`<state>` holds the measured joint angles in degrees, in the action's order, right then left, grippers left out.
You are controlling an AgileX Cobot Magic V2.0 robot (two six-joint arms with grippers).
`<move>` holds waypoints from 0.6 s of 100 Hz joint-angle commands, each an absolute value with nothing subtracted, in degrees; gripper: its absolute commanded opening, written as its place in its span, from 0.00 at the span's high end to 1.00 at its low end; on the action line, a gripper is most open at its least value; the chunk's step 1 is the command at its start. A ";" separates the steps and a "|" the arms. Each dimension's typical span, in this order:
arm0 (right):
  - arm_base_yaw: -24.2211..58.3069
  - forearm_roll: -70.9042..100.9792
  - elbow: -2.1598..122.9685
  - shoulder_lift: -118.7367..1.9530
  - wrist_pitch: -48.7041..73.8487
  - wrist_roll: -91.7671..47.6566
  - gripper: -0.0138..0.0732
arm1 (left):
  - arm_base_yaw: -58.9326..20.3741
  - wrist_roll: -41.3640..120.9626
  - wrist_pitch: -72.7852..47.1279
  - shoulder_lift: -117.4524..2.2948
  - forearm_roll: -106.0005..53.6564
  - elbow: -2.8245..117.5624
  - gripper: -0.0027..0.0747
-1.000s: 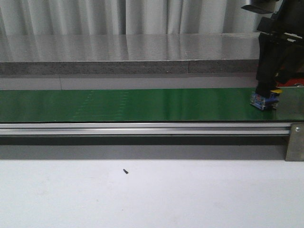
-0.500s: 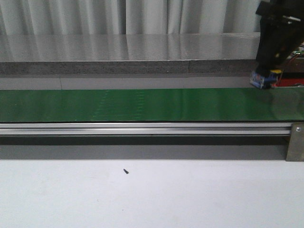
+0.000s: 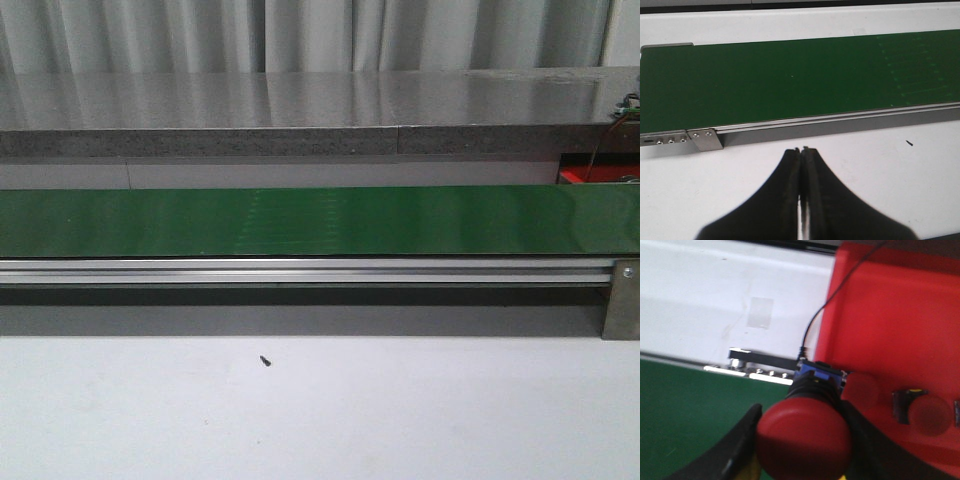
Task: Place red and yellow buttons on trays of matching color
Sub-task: 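Lower the red button into the red tray and open the right gripper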
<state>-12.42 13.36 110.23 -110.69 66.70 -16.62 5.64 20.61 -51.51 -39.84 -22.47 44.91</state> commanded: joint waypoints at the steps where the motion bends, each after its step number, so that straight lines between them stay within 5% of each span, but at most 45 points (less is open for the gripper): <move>1: -14.92 13.81 112.07 -109.27 62.53 -15.51 0.69 | 5.21 20.57 -48.03 -39.73 -24.39 46.42 0.99; 60: -19.15 14.90 112.63 -120.83 51.66 -14.86 0.69 | 5.21 20.57 -48.03 -39.73 -24.39 46.42 0.99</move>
<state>-18.78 13.12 110.70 -123.00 54.92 -14.93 5.64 20.61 -51.46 -39.84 -22.47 44.91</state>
